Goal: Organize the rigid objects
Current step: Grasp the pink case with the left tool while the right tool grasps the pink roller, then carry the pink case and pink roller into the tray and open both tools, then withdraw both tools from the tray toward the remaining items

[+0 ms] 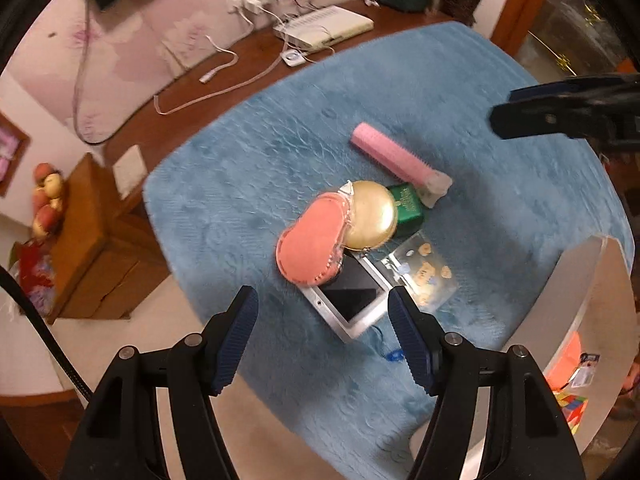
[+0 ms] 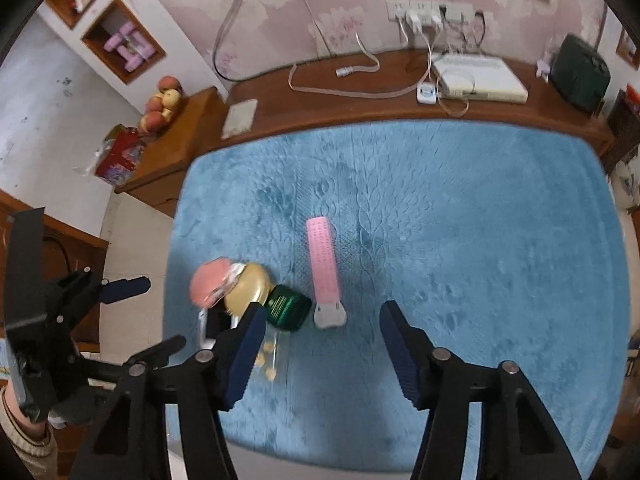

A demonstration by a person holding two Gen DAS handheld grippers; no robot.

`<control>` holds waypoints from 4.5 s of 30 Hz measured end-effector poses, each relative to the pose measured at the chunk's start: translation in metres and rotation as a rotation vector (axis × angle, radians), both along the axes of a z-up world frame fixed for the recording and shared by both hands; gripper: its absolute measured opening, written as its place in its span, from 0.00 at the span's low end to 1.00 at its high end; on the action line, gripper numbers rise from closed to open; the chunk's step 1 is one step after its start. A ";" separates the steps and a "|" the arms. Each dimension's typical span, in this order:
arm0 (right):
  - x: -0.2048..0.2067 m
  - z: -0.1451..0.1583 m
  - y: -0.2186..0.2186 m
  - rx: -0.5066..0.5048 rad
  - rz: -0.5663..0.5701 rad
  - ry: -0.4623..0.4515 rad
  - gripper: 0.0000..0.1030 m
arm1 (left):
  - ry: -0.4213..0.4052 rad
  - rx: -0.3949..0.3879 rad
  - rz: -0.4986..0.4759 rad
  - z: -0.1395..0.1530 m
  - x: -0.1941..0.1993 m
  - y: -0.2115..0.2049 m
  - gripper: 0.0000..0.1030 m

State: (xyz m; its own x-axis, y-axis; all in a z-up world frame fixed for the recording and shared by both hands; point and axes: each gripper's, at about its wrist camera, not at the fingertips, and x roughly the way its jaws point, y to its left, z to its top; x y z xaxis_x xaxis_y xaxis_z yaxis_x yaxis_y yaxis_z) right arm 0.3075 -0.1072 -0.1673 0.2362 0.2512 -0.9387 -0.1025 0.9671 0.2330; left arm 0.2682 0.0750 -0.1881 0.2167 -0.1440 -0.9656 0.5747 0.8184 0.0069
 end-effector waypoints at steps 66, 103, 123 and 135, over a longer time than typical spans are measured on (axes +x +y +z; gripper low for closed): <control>-0.039 0.014 -0.036 0.116 -0.047 0.031 0.23 | 0.082 -0.148 0.238 0.036 0.015 0.008 0.52; -0.264 -0.052 -0.044 -0.193 0.236 0.093 0.28 | 0.152 0.038 0.317 -0.015 -0.260 -0.067 0.53; -0.262 -0.019 -0.039 -0.122 0.218 0.023 0.56 | 0.043 -0.037 0.356 0.030 -0.257 -0.055 0.75; -0.239 0.021 -0.034 -0.054 0.178 -0.043 0.56 | -0.084 -0.117 0.403 0.082 -0.216 -0.030 0.75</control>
State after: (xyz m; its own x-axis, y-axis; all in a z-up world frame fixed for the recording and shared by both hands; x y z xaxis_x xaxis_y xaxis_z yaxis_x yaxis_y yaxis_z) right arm 0.0684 -0.1417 -0.1459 0.2326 0.2417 -0.9421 -0.2818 0.9438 0.1725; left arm 0.0519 0.0453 -0.1058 0.3553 -0.1398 -0.9242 0.2105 0.9753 -0.0666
